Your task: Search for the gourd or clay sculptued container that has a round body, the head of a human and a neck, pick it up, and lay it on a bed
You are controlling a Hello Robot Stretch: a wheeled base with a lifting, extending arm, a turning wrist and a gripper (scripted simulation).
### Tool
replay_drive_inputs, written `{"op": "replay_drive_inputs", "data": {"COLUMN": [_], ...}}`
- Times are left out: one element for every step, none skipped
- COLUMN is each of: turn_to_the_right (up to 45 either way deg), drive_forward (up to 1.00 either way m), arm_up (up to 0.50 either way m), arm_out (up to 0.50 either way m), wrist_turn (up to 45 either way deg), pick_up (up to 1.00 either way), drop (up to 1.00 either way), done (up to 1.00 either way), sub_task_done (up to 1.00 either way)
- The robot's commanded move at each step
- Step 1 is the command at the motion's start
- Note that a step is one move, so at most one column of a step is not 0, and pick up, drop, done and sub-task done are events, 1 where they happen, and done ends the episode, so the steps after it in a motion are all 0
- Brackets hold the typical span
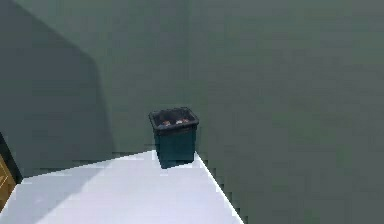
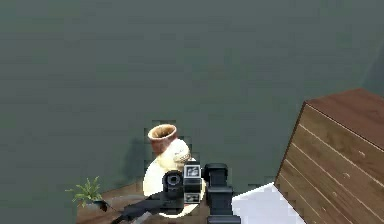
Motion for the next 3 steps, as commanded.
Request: {"op": "replay_drive_inputs", "data": {"turn_to_the_right": [0.0,0.0,0.0], "drive_forward": [0.00,0.00,0.00], "arm_up": [0.00,0.00,-0.30], "arm_out": [0.00,0.00,0.00], "wrist_turn": [45.0,36.0,0.0], "pick_up": [0.00,0.00,0.00], "drop": [0.00,0.00,0.00], "done": [0.00,0.00,0.00], "sub_task_done": [0.00,0.00,0.00]}}
